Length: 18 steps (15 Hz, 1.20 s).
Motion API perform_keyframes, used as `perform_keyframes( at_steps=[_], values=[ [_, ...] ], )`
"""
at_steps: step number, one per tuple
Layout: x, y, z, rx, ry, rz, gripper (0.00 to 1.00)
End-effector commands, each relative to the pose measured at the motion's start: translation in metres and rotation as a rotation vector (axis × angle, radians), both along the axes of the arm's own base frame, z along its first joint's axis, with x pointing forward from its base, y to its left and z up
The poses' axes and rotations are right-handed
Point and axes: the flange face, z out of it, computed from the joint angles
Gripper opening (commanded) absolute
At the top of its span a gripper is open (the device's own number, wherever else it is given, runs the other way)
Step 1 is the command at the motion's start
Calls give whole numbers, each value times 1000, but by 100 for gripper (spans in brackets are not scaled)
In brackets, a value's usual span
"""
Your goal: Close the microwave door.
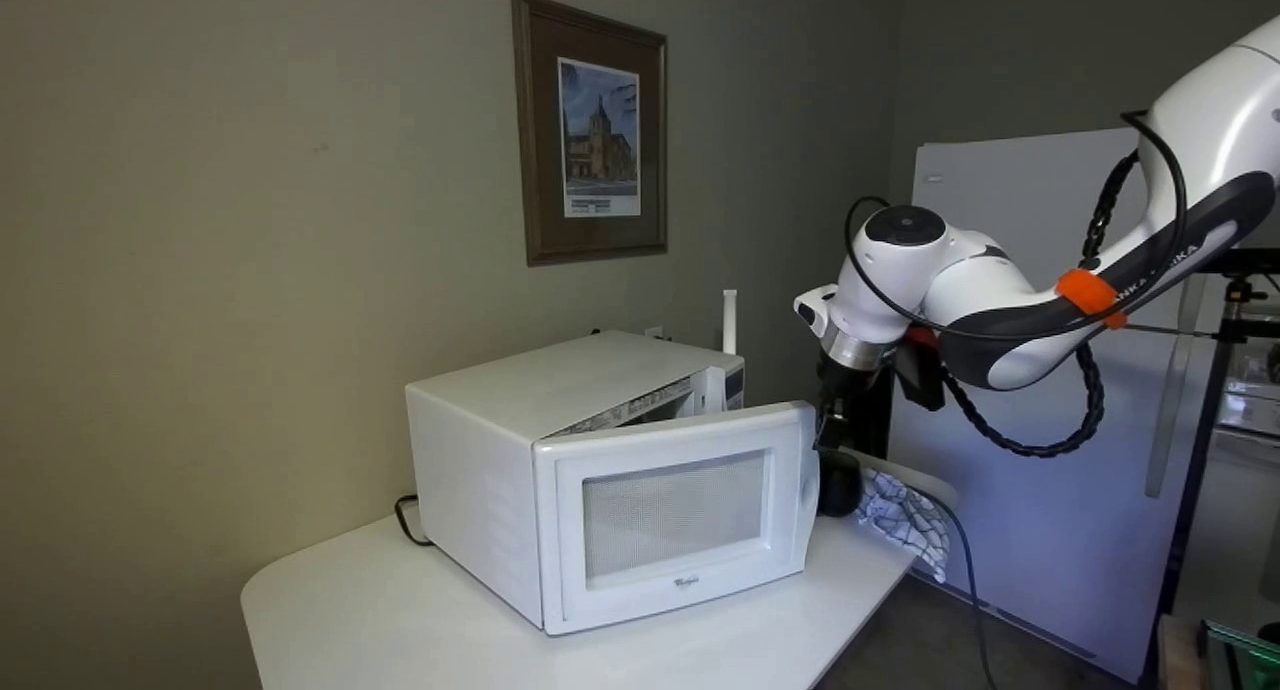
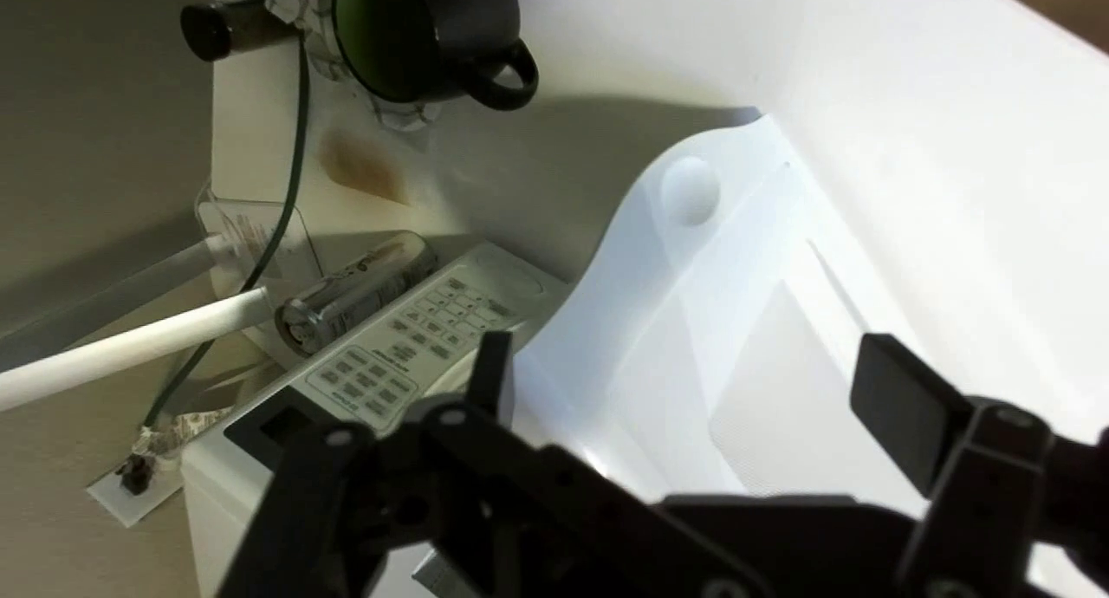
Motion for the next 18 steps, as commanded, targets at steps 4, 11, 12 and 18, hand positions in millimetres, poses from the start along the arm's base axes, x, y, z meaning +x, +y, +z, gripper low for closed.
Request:
perform_keyframes(
  at_steps=[4,11,12,18],
  values=[
    [2,-4,-9,177,-61,-114,100],
    [20,-12,-44,226,-42,-196,100],
    [26,-20,-45,219,-50,-213,100],
    [64,-58,-30,208,-86,-264,100]
  ],
)
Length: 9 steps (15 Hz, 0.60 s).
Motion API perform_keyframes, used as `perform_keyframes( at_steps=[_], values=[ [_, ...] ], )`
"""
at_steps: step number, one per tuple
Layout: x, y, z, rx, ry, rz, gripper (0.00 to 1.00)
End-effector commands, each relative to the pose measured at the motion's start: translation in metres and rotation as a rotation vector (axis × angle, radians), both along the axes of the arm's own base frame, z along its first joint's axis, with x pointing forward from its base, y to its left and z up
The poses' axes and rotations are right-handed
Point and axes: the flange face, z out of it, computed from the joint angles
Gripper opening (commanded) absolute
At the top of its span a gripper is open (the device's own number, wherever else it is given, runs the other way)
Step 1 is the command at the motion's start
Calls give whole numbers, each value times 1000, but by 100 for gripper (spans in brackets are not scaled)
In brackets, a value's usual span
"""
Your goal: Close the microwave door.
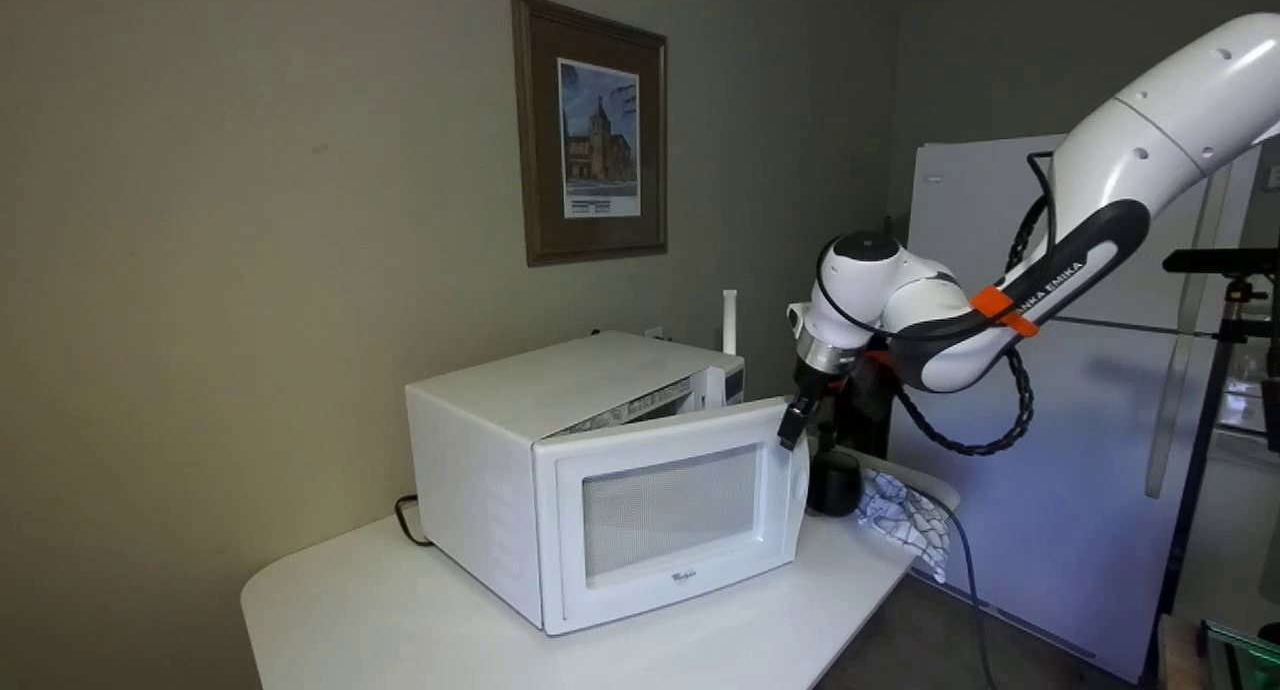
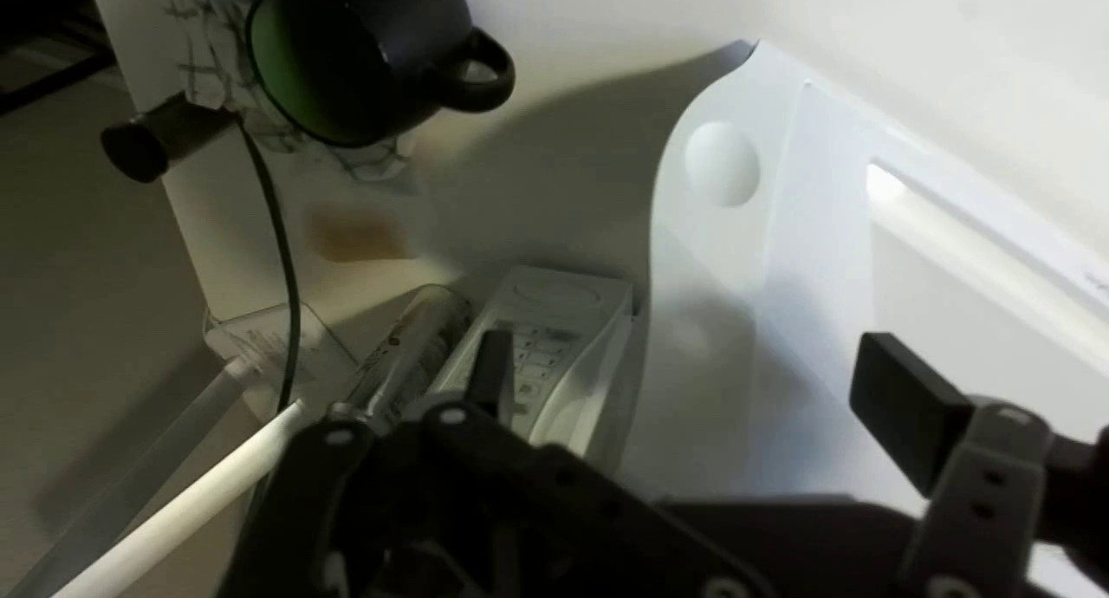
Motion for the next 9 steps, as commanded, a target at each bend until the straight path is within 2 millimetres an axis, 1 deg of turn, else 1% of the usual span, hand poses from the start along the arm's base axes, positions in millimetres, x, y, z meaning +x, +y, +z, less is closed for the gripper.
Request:
perform_keyframes(
  at_steps=[1,3,5,6,8,9],
  values=[
    [11,-6,1,1,2,3,100],
    [25,-8,-3,3,7,5,100],
    [28,-7,-7,4,12,8,100],
    [34,-10,-2,37,-20,-10,100],
    [55,-17,7,135,-94,-14,100],
    [66,-20,7,204,-122,-7,100]
  ],
)
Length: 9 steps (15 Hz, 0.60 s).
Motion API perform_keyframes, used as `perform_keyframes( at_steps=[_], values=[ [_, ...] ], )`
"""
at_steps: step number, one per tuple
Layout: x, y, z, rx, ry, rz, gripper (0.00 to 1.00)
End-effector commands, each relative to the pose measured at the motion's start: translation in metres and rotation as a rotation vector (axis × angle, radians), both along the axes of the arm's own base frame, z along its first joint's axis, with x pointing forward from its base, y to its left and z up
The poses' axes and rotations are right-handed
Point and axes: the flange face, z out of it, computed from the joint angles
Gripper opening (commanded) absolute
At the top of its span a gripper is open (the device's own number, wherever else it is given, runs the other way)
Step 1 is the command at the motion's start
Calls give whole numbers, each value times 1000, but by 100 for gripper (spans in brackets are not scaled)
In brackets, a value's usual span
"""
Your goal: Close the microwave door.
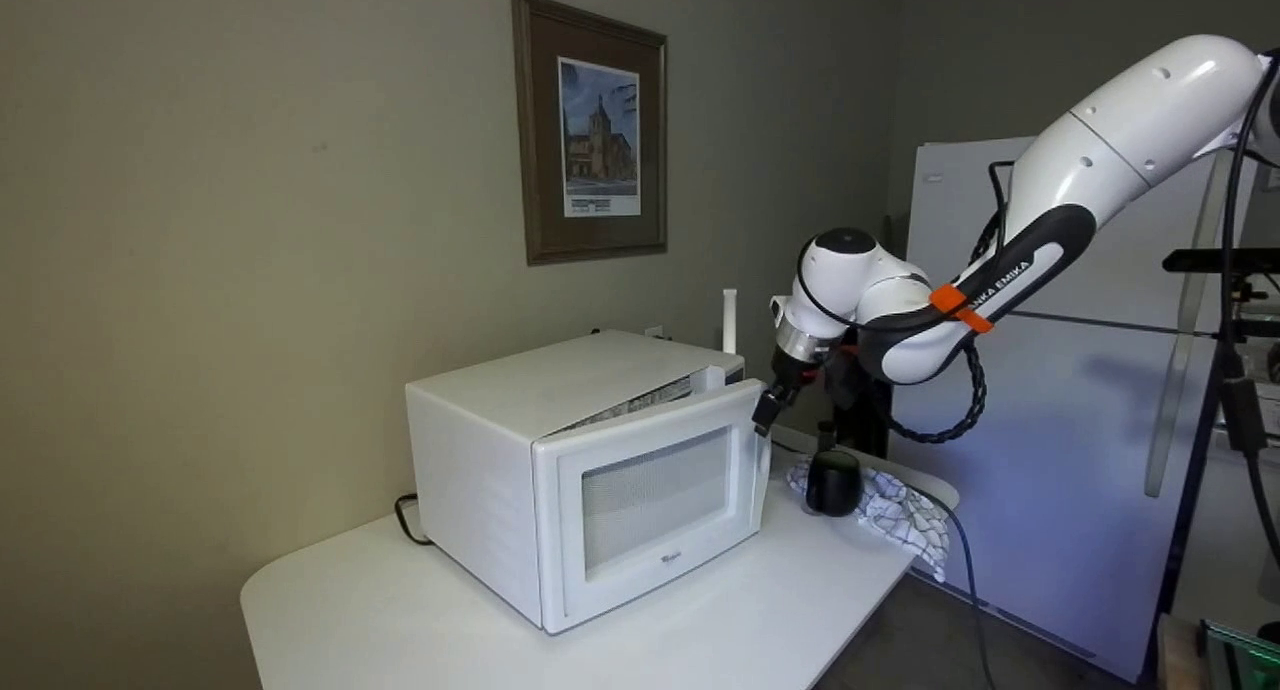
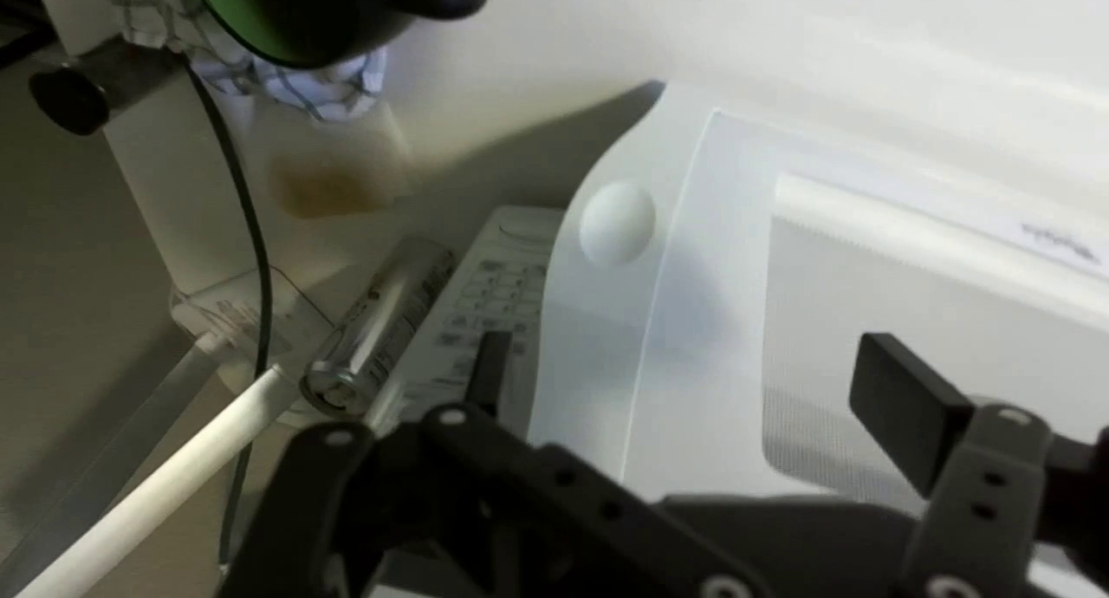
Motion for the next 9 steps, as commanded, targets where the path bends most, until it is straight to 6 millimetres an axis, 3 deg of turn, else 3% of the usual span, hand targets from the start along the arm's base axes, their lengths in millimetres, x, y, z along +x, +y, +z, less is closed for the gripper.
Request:
perform_keyframes(
  at_steps=[1,5,7,9],
  values=[
    [39,-8,-2,173,-85,9,100],
    [79,5,-18,354,-84,41,100],
    [97,2,-10,340,-108,69,100],
    [112,-12,11,278,-157,95,100]
  ],
)
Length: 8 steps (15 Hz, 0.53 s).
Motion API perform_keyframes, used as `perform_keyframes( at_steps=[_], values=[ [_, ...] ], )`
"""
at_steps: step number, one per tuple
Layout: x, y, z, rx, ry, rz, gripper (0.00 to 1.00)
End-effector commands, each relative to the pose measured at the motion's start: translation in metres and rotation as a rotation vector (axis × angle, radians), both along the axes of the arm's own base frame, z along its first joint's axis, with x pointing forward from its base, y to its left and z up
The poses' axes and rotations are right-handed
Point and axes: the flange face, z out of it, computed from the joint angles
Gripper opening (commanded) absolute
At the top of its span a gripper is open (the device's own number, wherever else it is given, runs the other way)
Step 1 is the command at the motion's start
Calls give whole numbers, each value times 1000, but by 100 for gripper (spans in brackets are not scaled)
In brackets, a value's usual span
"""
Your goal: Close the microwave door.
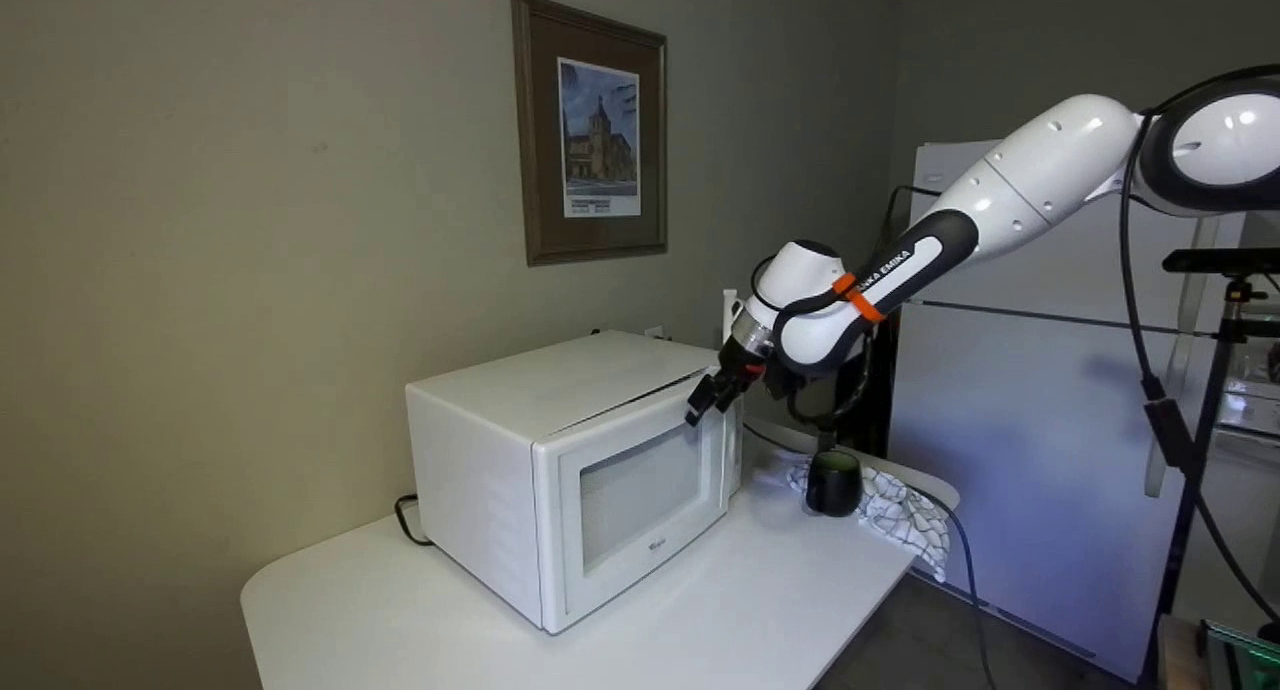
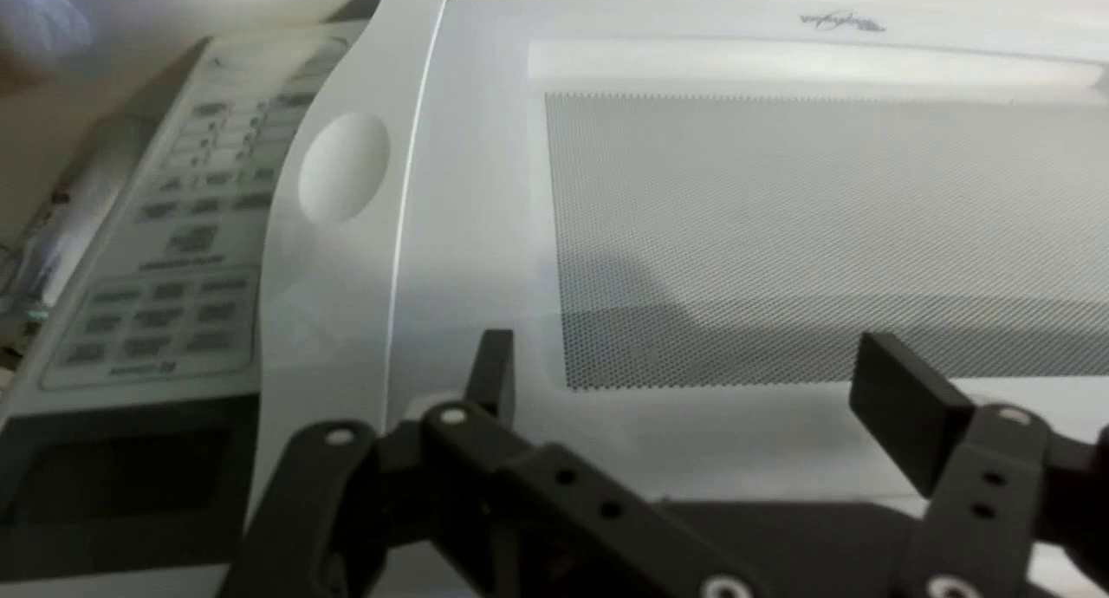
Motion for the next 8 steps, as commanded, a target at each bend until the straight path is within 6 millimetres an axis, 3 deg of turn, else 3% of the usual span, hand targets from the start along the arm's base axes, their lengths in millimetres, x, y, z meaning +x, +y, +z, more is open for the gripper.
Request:
perform_keyframes(
  at_steps=[1,2,5,8],
  values=[
    [29,-23,29,-83,-78,26,100],
    [31,-29,35,-122,-90,41,100],
    [32,-25,17,-188,-43,73,100],
    [-11,4,25,-178,54,215,100]
  ],
)
